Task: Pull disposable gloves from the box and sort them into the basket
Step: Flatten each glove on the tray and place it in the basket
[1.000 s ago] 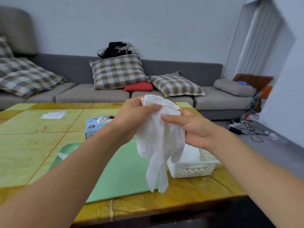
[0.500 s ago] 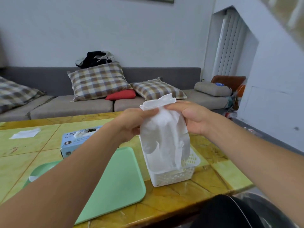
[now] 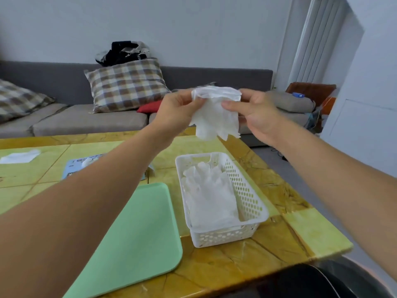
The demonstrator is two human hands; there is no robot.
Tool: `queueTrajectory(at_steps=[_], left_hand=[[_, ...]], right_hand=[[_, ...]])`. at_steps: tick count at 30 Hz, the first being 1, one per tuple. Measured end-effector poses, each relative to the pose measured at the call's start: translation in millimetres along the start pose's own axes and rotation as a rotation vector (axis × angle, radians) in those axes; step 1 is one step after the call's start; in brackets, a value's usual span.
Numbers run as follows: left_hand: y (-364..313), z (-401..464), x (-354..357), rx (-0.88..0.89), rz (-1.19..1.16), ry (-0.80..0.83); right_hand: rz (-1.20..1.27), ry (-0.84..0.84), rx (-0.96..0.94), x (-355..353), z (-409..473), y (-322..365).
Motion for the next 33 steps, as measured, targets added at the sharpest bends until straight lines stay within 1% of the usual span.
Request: queueTrajectory(at_steps=[2, 4, 5, 7, 10, 12, 14, 17, 19, 21, 22, 23, 24, 25, 26, 27, 29, 30, 31, 33], left_hand=[[36, -20, -2, 0.011, 0.157, 0.062], [79, -45, -7, -0.009, 0.347, 0.209], [95, -58, -9, -0.012, 0.445, 0.293], [115, -79, -12, 0.025, 0.61, 0.424], [110, -89, -7, 0.146, 0.712, 0.505], [99, -88, -3, 0.156, 0.756, 0.595], [91, -89, 3, 0.116, 0.811, 0.735], [82, -94, 9, -0.006, 0.951, 0.964], [76, -95, 12, -0.111, 0.935, 1.034], [70, -91, 15, -0.204, 0.896, 1.028], [68, -90, 16, -0.234, 0.893, 1.021], [68, -88, 17, -0.25, 0.894, 1.016], [68, -87, 18, -0.253, 0.905, 1.012], [70, -87, 19, -0.248, 0.926, 1.008], [72, -88, 21, -0.235, 0.951, 1.003], [75, -89, 22, -0.215, 0.971, 0.995], [80, -91, 24, -0.161, 1.006, 0.984], [82, -93, 25, -0.133, 1.028, 0.989], [84, -94, 26, -0.108, 1.055, 0.997], [87, -98, 28, -0.076, 1.105, 1.016]], right_hand=[[-0.106, 0.059, 0.082, -6, -19, -42], [-0.264, 0.162, 0.143, -10, -44, -82], [-0.368, 0.223, 0.143, -12, -54, -96], [-0.588, 0.353, 0.071, -14, -73, -112], [-0.83, 0.472, -0.078, -13, -88, -110], [-0.899, 0.547, -0.114, -12, -93, -105], [-0.968, 0.652, -0.096, -11, -96, -101], [-1.026, 0.859, 0.035, -10, -95, -93], [-0.951, 0.943, 0.17, -10, -89, -84], [-0.851, 0.909, 0.304, -12, -78, -75], [-0.828, 0.863, 0.323, -11, -71, -73], [-0.83, 0.797, 0.284, -7, -64, -72], [-0.859, 0.717, 0.207, -2, -57, -75], [-0.887, 0.652, 0.134, 6, -52, -79], [-0.937, 0.63, 0.081, 15, -47, -86], [-0.995, 0.654, 0.057, 25, -44, -93], [-1.115, 0.728, 0.104, 40, -36, -109], [-1.156, 0.734, 0.143, 44, -29, -116], [-1.182, 0.708, 0.174, 46, -22, -121], [-1.192, 0.59, 0.235, 45, -7, -126]])
Point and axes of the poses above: each hand's wrist, its own z-axis towards the middle knuckle, its own x-axis out of the palm, y = z × x, the point moved 1 cm from there along z, towards the middle knuckle, and after that the axes turned 6 degrees about -y, right-handed, at the moved point
